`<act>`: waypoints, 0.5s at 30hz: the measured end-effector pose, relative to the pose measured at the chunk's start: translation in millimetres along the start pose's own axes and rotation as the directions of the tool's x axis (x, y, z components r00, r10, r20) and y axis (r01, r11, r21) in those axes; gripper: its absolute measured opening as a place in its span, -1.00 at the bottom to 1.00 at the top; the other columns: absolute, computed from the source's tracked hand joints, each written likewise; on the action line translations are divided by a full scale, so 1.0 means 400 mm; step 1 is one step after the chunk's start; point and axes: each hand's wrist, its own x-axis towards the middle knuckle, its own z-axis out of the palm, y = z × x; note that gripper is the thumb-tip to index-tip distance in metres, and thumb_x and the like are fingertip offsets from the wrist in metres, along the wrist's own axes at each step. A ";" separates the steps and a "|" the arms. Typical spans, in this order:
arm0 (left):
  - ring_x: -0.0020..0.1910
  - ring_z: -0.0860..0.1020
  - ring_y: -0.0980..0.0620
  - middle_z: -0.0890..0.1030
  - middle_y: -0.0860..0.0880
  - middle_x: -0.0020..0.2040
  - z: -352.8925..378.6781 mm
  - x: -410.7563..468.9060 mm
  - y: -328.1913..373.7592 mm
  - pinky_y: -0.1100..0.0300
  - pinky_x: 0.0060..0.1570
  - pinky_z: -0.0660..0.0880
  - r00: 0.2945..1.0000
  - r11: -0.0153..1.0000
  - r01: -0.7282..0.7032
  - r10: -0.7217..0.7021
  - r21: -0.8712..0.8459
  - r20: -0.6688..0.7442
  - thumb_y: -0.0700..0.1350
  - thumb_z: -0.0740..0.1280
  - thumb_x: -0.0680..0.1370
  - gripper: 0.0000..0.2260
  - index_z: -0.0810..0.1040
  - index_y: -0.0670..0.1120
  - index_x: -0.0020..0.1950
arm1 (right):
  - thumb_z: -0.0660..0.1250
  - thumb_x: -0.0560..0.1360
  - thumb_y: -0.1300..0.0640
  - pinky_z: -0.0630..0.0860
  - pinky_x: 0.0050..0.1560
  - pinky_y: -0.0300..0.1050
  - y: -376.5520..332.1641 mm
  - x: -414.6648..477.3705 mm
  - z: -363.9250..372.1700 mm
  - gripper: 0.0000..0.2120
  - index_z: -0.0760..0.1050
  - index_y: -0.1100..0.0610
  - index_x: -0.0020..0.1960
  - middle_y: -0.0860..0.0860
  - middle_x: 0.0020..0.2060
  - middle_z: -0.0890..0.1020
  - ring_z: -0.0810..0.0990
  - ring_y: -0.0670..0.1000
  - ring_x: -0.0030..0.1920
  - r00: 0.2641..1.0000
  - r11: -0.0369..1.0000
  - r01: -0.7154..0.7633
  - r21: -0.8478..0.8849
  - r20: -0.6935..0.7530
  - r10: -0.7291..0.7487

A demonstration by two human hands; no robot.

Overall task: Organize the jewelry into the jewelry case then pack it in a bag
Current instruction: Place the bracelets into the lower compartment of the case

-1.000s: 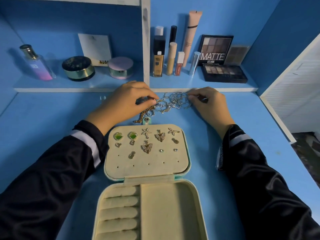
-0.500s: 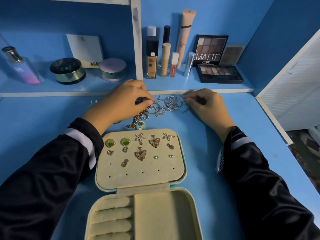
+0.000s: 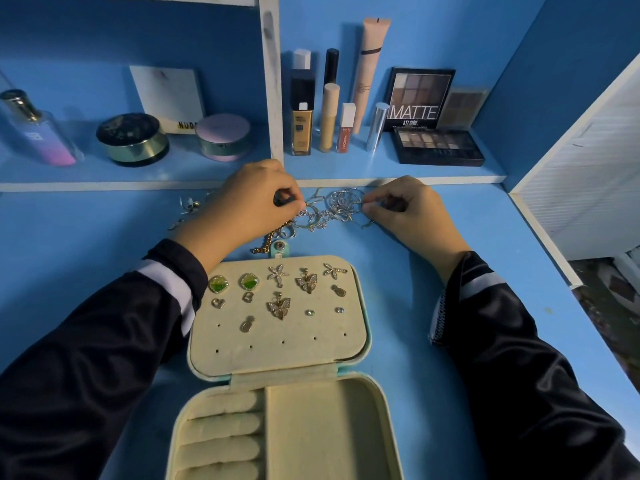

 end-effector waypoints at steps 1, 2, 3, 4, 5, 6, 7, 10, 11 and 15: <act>-0.24 0.48 0.12 0.55 -0.01 -0.13 0.002 0.000 0.001 0.14 -0.17 0.47 1.000 1.000 0.010 -0.010 0.001 -0.001 -0.13 0.46 0.48 -0.95 0.71 -0.06 -0.09 | 0.49 0.43 0.20 0.35 -0.19 -0.46 -0.001 0.000 0.000 -0.91 0.67 0.10 -0.07 0.09 -0.14 0.55 0.43 -0.16 -0.27 1.000 1.000 0.006 -0.010 0.005 -0.006; -0.27 0.46 0.16 0.55 -0.01 -0.13 0.004 0.000 0.002 0.20 -0.19 0.44 1.000 1.000 0.020 -0.020 0.003 -0.002 -0.14 0.45 0.49 -0.95 0.71 -0.07 -0.09 | 0.49 0.43 0.20 0.35 -0.20 -0.46 -0.001 0.000 0.000 -0.92 0.67 0.09 -0.08 0.10 -0.14 0.55 0.43 -0.16 -0.27 1.000 1.000 0.013 -0.019 0.007 -0.013; -0.28 0.45 0.19 0.55 -0.01 -0.12 0.005 0.000 0.003 0.28 -0.21 0.40 1.000 1.000 0.029 -0.029 0.004 -0.001 -0.14 0.45 0.49 -0.94 0.71 -0.08 -0.09 | 0.49 0.43 0.21 0.35 -0.20 -0.46 -0.002 0.000 0.000 -0.92 0.67 0.08 -0.10 0.12 -0.14 0.55 0.42 -0.15 -0.27 1.000 1.000 0.017 -0.023 0.007 -0.017; -0.30 0.44 0.21 0.55 0.00 -0.12 0.006 -0.001 0.004 0.35 -0.23 0.35 0.999 0.999 0.036 -0.036 0.003 0.002 -0.14 0.44 0.49 -0.94 0.70 -0.09 -0.10 | 0.49 0.42 0.21 0.35 -0.20 -0.46 -0.003 0.000 0.000 -0.93 0.66 0.07 -0.12 0.12 -0.14 0.55 0.42 -0.15 -0.27 1.000 1.000 0.016 -0.022 0.008 -0.016; -0.30 0.44 0.23 0.54 0.01 -0.12 0.006 -0.002 0.006 0.40 -0.25 0.31 0.999 0.999 0.041 -0.041 0.003 0.007 -0.14 0.44 0.50 -0.94 0.70 -0.09 -0.10 | 0.48 0.43 0.21 0.35 -0.20 -0.46 -0.003 0.000 0.000 -0.92 0.65 0.06 -0.14 0.12 -0.14 0.55 0.42 -0.15 -0.27 1.000 1.000 0.012 -0.019 0.011 -0.012; -0.30 0.44 0.24 0.53 0.02 -0.11 0.007 -0.004 0.007 0.42 -0.26 0.29 0.999 0.999 0.044 -0.044 0.004 0.013 -0.14 0.43 0.50 -0.94 0.69 -0.09 -0.09 | 0.48 0.43 0.22 0.35 -0.20 -0.46 -0.003 0.000 0.000 -0.92 0.64 0.05 -0.15 0.12 -0.14 0.55 0.42 -0.16 -0.27 1.000 1.000 0.007 -0.016 0.015 -0.006; -0.29 0.43 0.25 0.52 0.03 -0.11 0.007 -0.005 0.007 0.44 -0.26 0.27 0.999 0.999 0.047 -0.047 0.002 0.018 -0.13 0.42 0.52 -0.94 0.68 -0.09 -0.08 | 0.48 0.43 0.22 0.35 -0.20 -0.46 -0.004 -0.001 0.000 -0.92 0.64 0.06 -0.16 0.11 -0.14 0.55 0.41 -0.16 -0.27 1.000 1.000 0.003 -0.015 0.019 -0.002; -0.28 0.44 0.28 0.52 0.04 -0.09 0.006 -0.004 0.008 0.49 -0.28 0.27 0.999 0.999 0.048 -0.048 -0.001 0.019 -0.12 0.39 0.54 -0.93 0.66 -0.09 -0.06 | 0.46 0.45 0.24 0.32 -0.21 -0.49 -0.004 -0.001 0.000 -0.89 0.60 0.06 -0.18 0.01 -0.18 0.50 0.42 -0.22 -0.28 0.999 1.000 0.007 -0.022 0.031 -0.006; -0.28 0.44 0.30 0.52 0.04 -0.09 0.005 -0.004 0.009 0.51 -0.28 0.27 0.999 0.999 0.042 -0.042 -0.001 0.015 -0.12 0.38 0.55 -0.92 0.65 -0.09 -0.05 | 0.45 0.45 0.25 0.32 -0.21 -0.49 -0.004 -0.001 -0.001 -0.87 0.58 0.05 -0.19 -0.04 -0.21 0.48 0.42 -0.26 -0.28 0.999 1.000 0.013 -0.022 0.032 -0.012; -0.26 0.43 0.31 0.53 0.07 -0.08 -0.004 -0.002 0.014 0.51 -0.28 0.28 1.000 1.000 0.018 -0.018 -0.013 0.000 -0.13 0.35 0.58 -0.92 0.60 -0.11 0.00 | 0.42 0.47 0.25 0.31 -0.19 -0.49 -0.003 -0.003 0.001 -0.87 0.54 0.05 -0.18 -0.09 -0.24 0.47 0.42 -0.29 -0.25 0.999 0.998 0.047 -0.029 0.027 -0.046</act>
